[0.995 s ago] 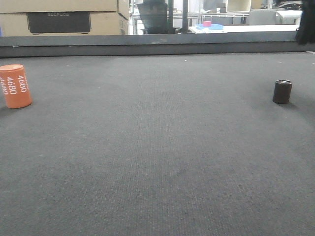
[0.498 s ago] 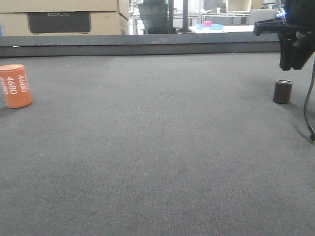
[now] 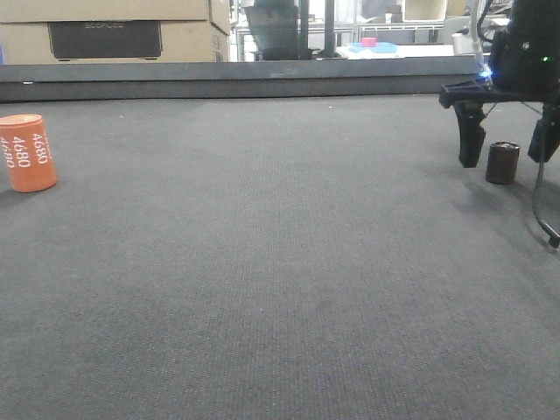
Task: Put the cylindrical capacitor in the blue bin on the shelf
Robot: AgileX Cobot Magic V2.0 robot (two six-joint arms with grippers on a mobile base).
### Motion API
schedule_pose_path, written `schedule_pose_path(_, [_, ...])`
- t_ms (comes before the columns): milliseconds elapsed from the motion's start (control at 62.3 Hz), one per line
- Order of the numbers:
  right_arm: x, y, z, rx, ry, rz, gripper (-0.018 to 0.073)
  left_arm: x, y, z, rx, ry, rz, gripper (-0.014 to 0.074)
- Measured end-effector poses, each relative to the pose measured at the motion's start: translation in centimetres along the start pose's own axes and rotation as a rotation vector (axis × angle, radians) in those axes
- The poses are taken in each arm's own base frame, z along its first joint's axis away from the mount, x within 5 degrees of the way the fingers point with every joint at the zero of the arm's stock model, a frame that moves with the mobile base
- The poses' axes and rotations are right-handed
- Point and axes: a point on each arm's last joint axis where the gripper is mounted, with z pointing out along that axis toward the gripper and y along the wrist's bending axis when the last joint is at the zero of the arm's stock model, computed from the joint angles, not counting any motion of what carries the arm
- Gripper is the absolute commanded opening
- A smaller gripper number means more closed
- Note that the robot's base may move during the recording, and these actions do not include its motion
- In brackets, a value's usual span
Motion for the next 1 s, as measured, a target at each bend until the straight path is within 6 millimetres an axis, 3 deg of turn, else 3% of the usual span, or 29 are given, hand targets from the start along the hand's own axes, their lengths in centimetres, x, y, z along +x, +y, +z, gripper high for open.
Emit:
schedule_pose_path(144, [0.0,0.0,1.2,0.001,0.018,0.0,0.0412,0.0,0.0,0.0,0.0,0.003,0.0,-0.0111])
schedule_pose_path(530, [-0.2,0.0,1.2,0.001,0.009,0.0,0.0399,0.1,0.0,0.0,-0.001,0.013,0.0,-0.0111])
schedule_pose_path(674, [-0.1,0.0,1.2,0.001,0.018,0.0,0.0206,0.1,0.0,0.0,-0.001,0.013,0.0,-0.0111])
schedule_pose_path(835, [0.0,0.0,1.2,0.0,0.03,0.004,-0.0162,0.1,0.0,0.0,-0.001,0.01,0.0,-0.0111])
schedule_pose_path(995, [0.1,0.0,1.2,0.0,0.033,0.004,-0.0162,-0.4,0.0,0.0,0.003,-0.039,0.0,-0.009])
